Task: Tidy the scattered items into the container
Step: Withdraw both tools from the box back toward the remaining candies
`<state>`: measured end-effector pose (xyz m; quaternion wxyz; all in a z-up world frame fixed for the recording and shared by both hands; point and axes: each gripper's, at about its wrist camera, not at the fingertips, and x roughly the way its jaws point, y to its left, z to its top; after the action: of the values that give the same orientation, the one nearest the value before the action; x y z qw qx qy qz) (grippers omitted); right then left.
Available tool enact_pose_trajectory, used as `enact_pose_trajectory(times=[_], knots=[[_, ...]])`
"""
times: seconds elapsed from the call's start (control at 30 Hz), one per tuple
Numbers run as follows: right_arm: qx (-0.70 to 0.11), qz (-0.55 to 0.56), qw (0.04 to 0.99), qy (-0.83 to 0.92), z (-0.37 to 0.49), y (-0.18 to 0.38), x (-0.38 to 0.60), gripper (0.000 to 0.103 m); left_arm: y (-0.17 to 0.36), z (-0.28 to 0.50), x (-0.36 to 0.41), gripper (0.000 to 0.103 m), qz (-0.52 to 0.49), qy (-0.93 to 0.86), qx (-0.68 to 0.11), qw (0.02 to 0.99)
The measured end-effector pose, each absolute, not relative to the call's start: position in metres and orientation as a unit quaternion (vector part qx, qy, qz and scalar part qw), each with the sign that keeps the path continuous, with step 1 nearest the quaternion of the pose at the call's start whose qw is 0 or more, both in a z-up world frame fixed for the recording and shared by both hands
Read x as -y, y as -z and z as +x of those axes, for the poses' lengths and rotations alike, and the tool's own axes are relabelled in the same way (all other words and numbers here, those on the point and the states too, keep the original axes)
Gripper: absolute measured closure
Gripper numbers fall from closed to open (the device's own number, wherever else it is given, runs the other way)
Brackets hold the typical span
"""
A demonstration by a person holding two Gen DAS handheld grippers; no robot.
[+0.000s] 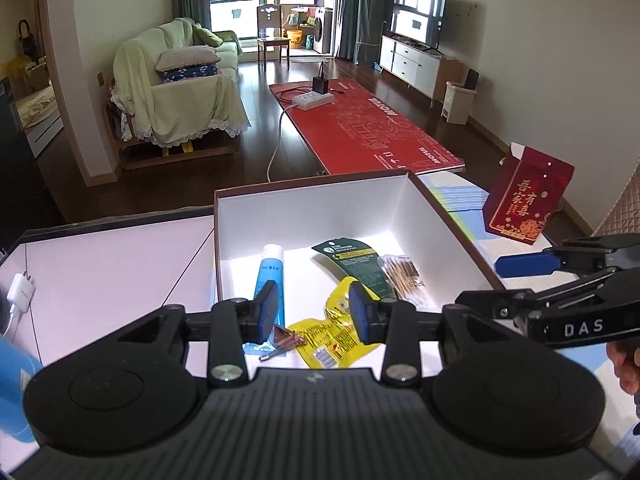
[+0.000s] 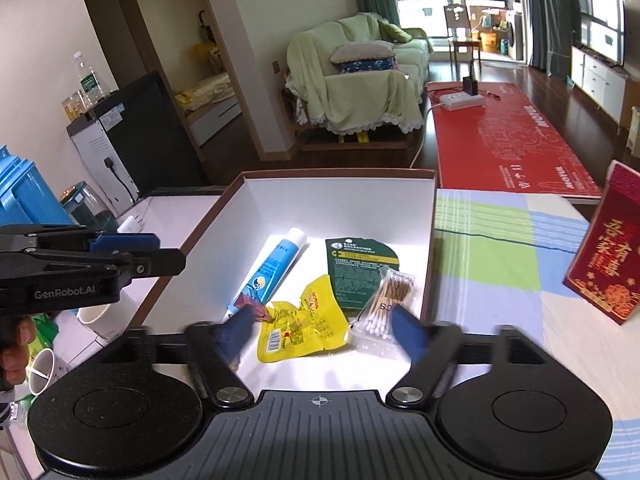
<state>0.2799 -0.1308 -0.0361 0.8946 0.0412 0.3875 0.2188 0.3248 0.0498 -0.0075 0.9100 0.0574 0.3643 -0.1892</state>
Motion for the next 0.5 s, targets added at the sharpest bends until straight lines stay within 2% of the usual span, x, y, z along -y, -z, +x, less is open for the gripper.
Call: enact_pose_trajectory(times=[0.13, 0.27, 0.4, 0.47, 0.5], knots=[[-0.375, 0.037, 0.899, -0.224, 0.266, 0.025, 0.129, 0.012, 0.003, 0.31, -0.049, 0.063, 0.055, 0.184, -0.366, 0.911], [-0.373, 0.029, 0.901, -0.22, 0.256, 0.018, 0.128, 0.012, -0.004, 0.294, -0.05, 0.052, 0.058, 0.177, -0.363, 0.913], [-0.378, 0.019, 0.901, -0.215, 0.245, 0.015, 0.127, 0.012, -0.01, 0.281, -0.051, 0.048, 0.059, 0.174, -0.362, 0.914], [-0.379, 0.015, 0.901, -0.212, 0.24, 0.014, 0.126, 0.012, -0.011, 0.274, -0.051, 0.039, 0.061, 0.172, -0.362, 0.914], [-0.377, 0.013, 0.902, -0.21, 0.235, 0.013, 0.125, 0.012, -0.012, 0.27, -0.05, 0.038, 0.062, 0.171, -0.36, 0.915]])
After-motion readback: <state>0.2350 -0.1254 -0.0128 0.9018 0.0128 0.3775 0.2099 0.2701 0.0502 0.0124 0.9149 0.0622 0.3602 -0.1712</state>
